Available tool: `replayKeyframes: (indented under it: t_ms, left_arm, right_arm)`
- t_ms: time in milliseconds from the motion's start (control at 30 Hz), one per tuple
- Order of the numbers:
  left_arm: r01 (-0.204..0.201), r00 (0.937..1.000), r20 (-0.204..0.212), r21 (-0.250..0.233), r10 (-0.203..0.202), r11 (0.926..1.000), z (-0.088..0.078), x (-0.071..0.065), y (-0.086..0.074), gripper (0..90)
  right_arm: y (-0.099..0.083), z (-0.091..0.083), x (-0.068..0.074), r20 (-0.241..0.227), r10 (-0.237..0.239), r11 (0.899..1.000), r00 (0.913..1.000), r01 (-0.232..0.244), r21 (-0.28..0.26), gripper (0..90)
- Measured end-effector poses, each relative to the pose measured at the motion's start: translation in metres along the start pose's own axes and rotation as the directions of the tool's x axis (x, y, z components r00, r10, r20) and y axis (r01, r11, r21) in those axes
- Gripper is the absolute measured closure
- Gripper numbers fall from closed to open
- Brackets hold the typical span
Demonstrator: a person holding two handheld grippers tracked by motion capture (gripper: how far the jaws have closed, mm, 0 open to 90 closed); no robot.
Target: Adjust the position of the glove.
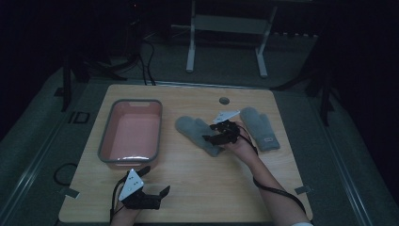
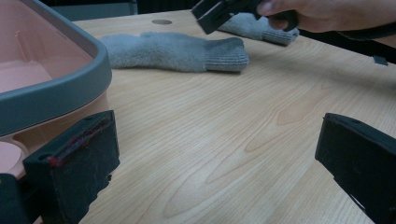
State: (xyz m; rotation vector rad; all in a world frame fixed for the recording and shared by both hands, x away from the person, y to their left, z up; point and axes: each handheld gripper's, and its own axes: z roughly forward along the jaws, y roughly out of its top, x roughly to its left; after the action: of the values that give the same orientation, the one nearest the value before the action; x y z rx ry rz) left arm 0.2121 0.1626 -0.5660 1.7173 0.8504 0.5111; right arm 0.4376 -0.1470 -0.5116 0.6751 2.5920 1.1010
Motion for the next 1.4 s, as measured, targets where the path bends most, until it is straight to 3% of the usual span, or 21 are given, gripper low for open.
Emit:
replayKeyframes:
  t_ms: [167, 300, 500, 633, 767, 867, 967, 1067, 1133, 1233, 1333, 1400]
  left_arm:
    - [0.001, 1.0, 0.003, -0.002, -0.001, 1.0, 0.0, 0.0, 0.0, 0.1]
    - [0.005, 0.9999, 0.011, -0.006, -0.005, 1.0, -0.001, 0.0, 0.0, 0.0]
    - [0.007, 0.9999, 0.013, -0.008, -0.006, 0.9999, -0.002, 0.0, 0.0, 0.1]
    - [0.005, 0.9998, 0.017, -0.006, -0.005, 1.0, -0.001, 0.0, 0.0, 0.1]
    - [0.0, 0.9998, 0.02, -0.004, 0.0, 1.0, 0.0, -0.001, 0.0, 0.1]
    - [0.005, 0.9998, 0.019, -0.007, -0.005, 1.0, 0.0, -0.001, 0.0, 0.1]
    - [0.005, 0.9999, 0.016, -0.011, -0.005, 0.9999, 0.0, 0.0, 0.001, 0.1]
    - [0.007, 0.9999, 0.015, -0.013, -0.007, 0.9999, -0.001, 0.0, 0.001, 0.1]
    - [0.007, 0.9999, 0.015, -0.013, -0.007, 0.9999, -0.001, 0.0, 0.001, 0.1]
    - [0.008, 0.9999, 0.013, -0.017, -0.008, 0.9998, -0.001, 0.0, 0.001, 0.1]
    - [0.007, 0.9999, 0.013, -0.017, -0.007, 0.9998, -0.001, 0.0, 0.001, 0.1]
    - [0.006, 0.9999, 0.013, -0.018, -0.006, 0.9998, -0.001, 0.0, 0.001, 0.1]
  right_arm:
    - [0.01, 0.015, 0.002, 0.004, -0.035, 0.999, 0.9994, 0.035, 0.028, 43.2]
    - [0.018, 0.032, 0.0, -0.023, -0.071, 0.996, 0.9972, 0.073, 0.053, 48.2]
    - [0.015, 0.051, -0.003, -0.022, -0.094, 0.987, 0.9954, 0.096, 0.125, 53.6]
    - [0.008, 0.056, -0.005, -0.013, -0.074, 0.988, 0.9971, 0.075, 0.132, 61.5]
    - [0.004, 0.056, -0.001, 0.005, -0.046, 0.992, 0.9989, 0.045, 0.118, 77.6]
    - [0.004, 0.054, 0.002, 0.034, 0.031, 0.994, 0.9989, -0.035, 0.102, 82.5]
    - [0.005, 0.049, 0.006, 0.063, 0.098, 0.992, 0.9932, -0.102, 0.069, 84.0]
    - [0.004, 0.041, 0.012, 0.104, 0.18, 0.983, 0.9782, -0.182, 0.016, 84.3]
    - [0.005, 0.037, 0.017, 0.14, 0.202, 0.979, 0.9693, -0.203, -0.006, 84.3]
    - [0.006, 0.029, 0.023, 0.201, 0.259, 0.966, 0.9448, -0.255, -0.042, 84.3]
    - [0.009, 0.021, 0.028, 0.243, 0.346, 0.938, 0.9062, -0.338, -0.076, 84.4]
    - [0.01, 0.016, 0.033, 0.288, 0.406, 0.914, 0.8673, -0.391, -0.11, 84.5]
